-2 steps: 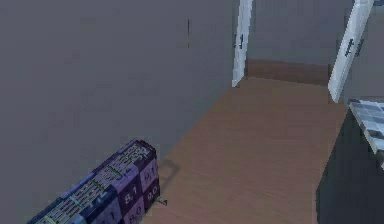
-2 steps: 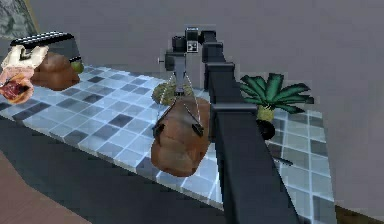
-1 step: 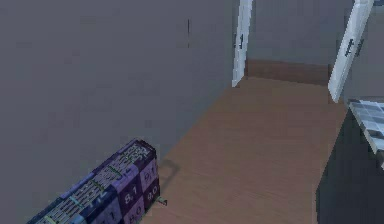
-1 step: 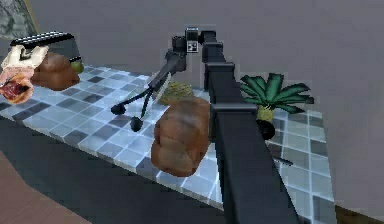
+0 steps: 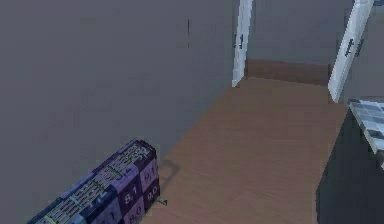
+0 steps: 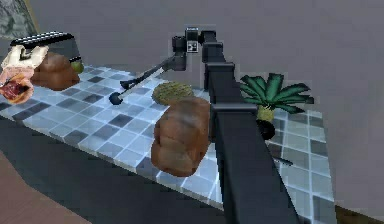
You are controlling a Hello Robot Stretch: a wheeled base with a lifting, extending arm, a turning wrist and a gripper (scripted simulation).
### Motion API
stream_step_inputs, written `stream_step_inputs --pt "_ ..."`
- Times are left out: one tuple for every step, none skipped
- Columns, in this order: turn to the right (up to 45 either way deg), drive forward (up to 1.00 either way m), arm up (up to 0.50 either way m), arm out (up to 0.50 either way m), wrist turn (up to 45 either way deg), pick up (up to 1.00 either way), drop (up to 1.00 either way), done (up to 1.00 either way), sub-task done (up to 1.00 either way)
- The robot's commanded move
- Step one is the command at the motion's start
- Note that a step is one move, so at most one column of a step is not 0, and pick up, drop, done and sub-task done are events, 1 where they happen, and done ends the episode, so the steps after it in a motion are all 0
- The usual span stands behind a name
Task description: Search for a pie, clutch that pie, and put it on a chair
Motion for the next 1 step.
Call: stream_step_inputs --pt "0.0 0.0 0.0 0.0 45.0 0.0 0.0 0.0 0.0"
